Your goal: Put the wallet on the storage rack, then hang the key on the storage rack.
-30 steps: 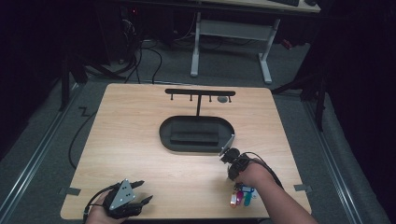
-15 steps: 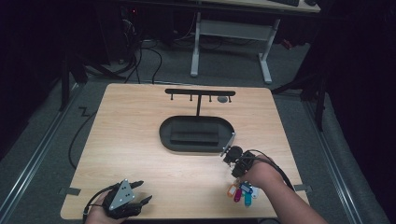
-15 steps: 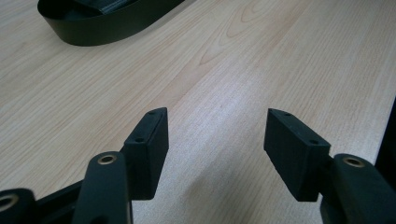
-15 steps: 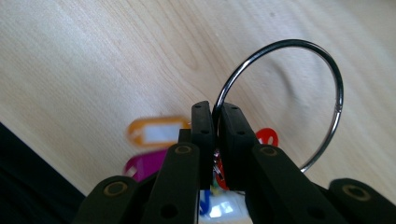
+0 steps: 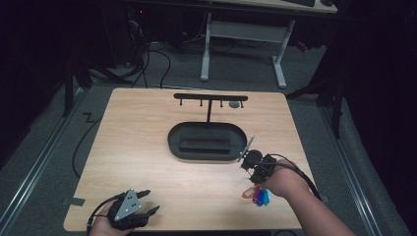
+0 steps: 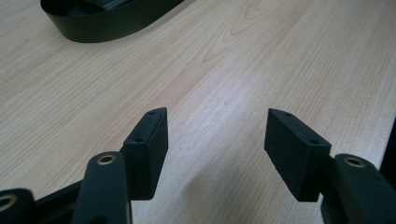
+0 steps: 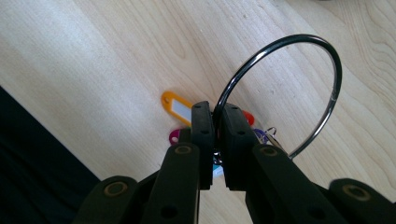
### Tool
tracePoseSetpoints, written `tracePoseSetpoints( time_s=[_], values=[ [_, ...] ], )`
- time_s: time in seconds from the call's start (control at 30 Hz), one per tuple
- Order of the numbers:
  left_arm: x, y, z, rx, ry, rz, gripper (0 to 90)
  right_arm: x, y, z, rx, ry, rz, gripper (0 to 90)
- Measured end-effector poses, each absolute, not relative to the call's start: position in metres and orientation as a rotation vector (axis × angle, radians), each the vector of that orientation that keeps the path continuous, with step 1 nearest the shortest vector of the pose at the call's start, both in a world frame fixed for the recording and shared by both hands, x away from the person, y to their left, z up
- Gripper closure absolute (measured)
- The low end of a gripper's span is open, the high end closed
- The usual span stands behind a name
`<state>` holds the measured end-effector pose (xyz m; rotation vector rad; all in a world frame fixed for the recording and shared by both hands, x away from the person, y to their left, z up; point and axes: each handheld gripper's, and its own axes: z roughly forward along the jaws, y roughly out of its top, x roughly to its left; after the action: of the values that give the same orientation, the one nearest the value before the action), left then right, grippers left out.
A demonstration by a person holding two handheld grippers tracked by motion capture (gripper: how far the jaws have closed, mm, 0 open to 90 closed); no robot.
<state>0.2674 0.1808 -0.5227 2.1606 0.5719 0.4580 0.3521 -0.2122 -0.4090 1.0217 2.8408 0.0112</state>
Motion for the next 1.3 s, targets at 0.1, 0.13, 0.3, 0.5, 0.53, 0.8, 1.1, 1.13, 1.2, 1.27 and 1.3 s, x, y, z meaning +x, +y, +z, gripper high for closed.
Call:
tracePoseSetpoints(
  time_s=[0.1, 0.13, 0.3, 0.5, 0.53, 0.8, 1.1, 1.13, 1.2, 1.27, 1.3],
  values=[
    [0.269, 0.181, -0.524, 2.165, 0.584, 0.457, 39.8, 0.351, -0.213, -0.402, 1.014, 2.841, 0.001, 85.7],
    [0.269, 0.181, -0.525, 2.167, 0.585, 0.455, 39.8, 0.350, -0.213, -0.400, 1.009, 2.839, -0.006, 85.7],
    [0.269, 0.181, -0.525, 2.166, 0.583, 0.460, 39.8, 0.345, -0.215, -0.382, 0.991, 2.817, -0.007, 85.6],
    [0.269, 0.180, -0.525, 2.168, 0.577, 0.465, 39.8, 0.342, -0.217, -0.367, 0.991, 2.792, 0.001, 85.3],
    [0.269, 0.181, -0.524, 2.170, 0.576, 0.466, 39.8, 0.342, -0.217, -0.364, 0.985, 2.790, -0.004, 85.2],
    [0.268, 0.182, -0.523, 2.161, 0.579, 0.477, 39.9, 0.342, -0.215, -0.352, 0.938, 2.759, -0.021, 87.4],
    [0.270, 0.185, -0.521, 2.131, 0.628, 0.521, 39.8, 0.347, -0.212, -0.336, 0.937, 2.750, 0.012, 87.5],
    [0.271, 0.187, -0.522, 2.126, 0.646, 0.523, 39.8, 0.347, -0.212, -0.333, 0.940, 2.746, 0.015, 87.5],
    [0.270, 0.192, -0.523, 2.125, 0.677, 0.531, 39.0, 0.350, -0.214, -0.328, 0.951, 2.735, 0.037, 87.5],
    [0.270, 0.197, -0.522, 2.111, 0.713, 0.537, 38.9, 0.353, -0.216, -0.325, 0.972, 2.732, 0.048, 87.4],
    [0.269, 0.200, -0.522, 2.100, 0.732, 0.540, 38.6, 0.355, -0.217, -0.324, 0.981, 2.734, 0.054, 87.5]
  ],
)
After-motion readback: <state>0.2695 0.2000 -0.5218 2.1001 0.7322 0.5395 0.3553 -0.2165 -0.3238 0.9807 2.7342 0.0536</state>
